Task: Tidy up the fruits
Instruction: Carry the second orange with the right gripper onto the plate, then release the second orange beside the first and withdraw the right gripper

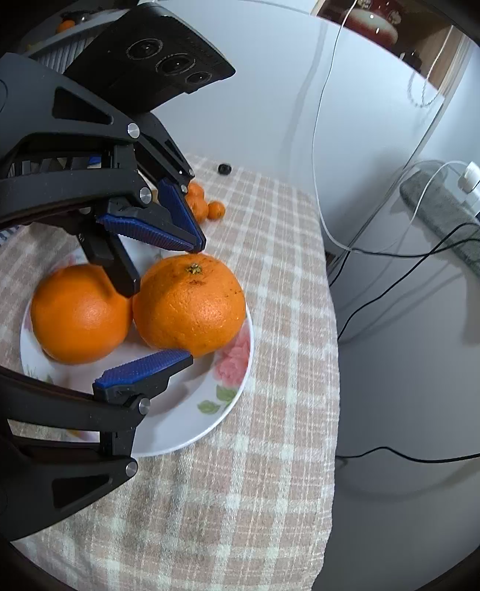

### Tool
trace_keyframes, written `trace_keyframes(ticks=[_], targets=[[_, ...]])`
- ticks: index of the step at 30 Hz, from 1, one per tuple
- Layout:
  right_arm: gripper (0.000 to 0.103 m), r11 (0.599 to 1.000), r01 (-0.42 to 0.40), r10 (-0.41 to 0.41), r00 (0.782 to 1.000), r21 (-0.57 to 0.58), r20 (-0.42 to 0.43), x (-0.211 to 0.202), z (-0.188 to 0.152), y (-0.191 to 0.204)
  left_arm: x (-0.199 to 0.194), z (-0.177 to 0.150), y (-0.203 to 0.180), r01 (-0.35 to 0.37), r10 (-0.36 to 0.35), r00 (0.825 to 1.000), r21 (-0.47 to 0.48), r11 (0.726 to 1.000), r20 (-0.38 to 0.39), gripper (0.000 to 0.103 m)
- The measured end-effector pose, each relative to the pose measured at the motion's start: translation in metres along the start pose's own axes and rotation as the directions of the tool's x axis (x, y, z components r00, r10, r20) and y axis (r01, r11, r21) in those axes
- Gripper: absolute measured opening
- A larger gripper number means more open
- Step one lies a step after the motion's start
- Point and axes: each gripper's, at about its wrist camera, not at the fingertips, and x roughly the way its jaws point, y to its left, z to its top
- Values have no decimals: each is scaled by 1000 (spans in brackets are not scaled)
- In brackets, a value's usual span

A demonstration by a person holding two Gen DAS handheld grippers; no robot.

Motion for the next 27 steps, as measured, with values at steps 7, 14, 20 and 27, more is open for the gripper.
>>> trace_keyframes(ticks=[7, 14, 20, 27], targets=[[59, 1000, 0, 1, 999, -32, 43, -15, 0, 11, -11, -2, -1, -19, 19, 1000, 18, 1000, 19, 62], [60, 998, 26, -22, 998, -61, 64, -20, -6, 16, -21, -11, 4, -41, 40, 999, 12, 999, 35, 62], [60, 990, 75, -63, 992, -117, 105, -30, -12, 25, -35, -24, 10, -71, 70, 996, 6, 997, 62, 67], [73, 976, 117, -86, 981, -183, 173, -42, -25, 35, -59, -46, 29, -121, 123, 987, -30, 992, 100, 71]])
